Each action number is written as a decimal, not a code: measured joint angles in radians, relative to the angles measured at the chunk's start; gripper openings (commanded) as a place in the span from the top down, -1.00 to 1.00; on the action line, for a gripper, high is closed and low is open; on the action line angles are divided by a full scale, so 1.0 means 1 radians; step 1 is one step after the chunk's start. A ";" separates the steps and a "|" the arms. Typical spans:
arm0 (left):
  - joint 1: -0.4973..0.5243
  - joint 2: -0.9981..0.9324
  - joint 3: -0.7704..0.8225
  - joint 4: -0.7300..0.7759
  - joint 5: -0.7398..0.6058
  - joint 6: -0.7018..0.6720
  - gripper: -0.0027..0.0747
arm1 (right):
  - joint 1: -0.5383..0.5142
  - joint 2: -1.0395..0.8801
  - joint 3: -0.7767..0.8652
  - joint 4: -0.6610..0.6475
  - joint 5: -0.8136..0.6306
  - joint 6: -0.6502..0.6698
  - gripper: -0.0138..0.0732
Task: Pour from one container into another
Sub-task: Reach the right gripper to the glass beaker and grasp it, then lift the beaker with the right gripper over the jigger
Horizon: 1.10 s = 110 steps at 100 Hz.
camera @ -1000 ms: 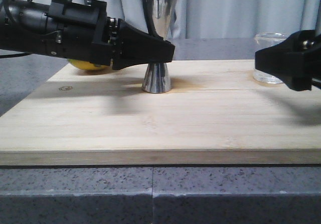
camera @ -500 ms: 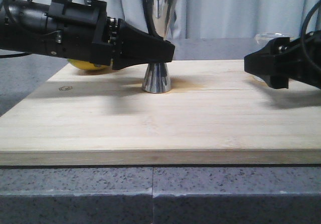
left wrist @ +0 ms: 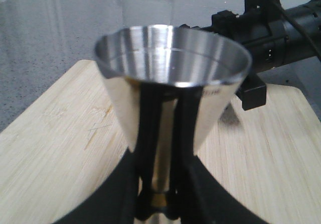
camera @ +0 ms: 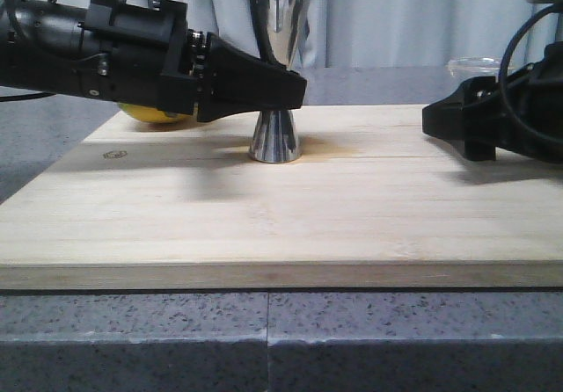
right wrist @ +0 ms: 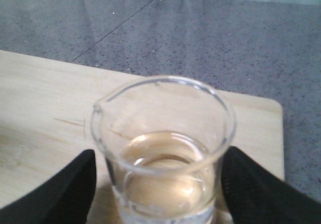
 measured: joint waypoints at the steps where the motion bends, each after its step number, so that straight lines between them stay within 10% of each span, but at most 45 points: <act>1: 0.000 0.000 0.000 0.000 0.000 0.000 0.98 | 0.000 0.000 0.000 0.000 0.000 0.005 -0.37; 60: 0.000 0.000 0.000 0.000 0.000 0.000 0.98 | 0.000 0.012 -0.002 -0.002 -0.054 0.005 -0.36; 110: 0.000 0.000 0.000 0.000 0.000 0.000 0.98 | 0.000 0.012 -0.002 -0.002 -0.058 0.005 0.02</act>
